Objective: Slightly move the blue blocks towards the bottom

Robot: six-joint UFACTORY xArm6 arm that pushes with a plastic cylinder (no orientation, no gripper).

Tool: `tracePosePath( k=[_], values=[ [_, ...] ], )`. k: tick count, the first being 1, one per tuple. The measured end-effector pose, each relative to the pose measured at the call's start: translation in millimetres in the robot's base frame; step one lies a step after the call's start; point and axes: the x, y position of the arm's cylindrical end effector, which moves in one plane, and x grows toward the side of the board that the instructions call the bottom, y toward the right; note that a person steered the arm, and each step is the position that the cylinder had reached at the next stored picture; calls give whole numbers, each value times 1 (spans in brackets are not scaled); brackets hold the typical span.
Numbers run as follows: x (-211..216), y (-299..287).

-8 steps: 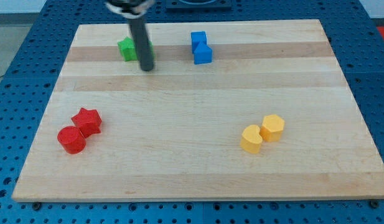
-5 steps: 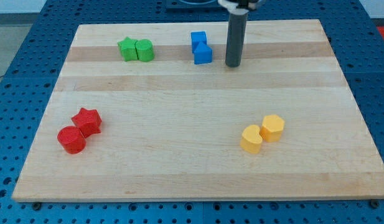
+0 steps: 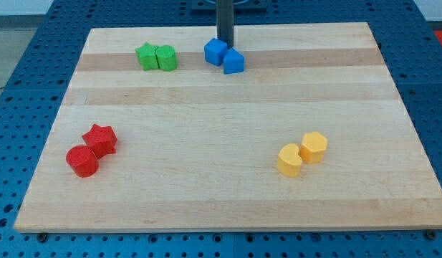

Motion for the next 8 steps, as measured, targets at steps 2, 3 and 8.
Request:
tracePosePath(
  k=[2,3,8],
  values=[
    [7,3],
    [14,-2],
    [36,0]
  ],
)
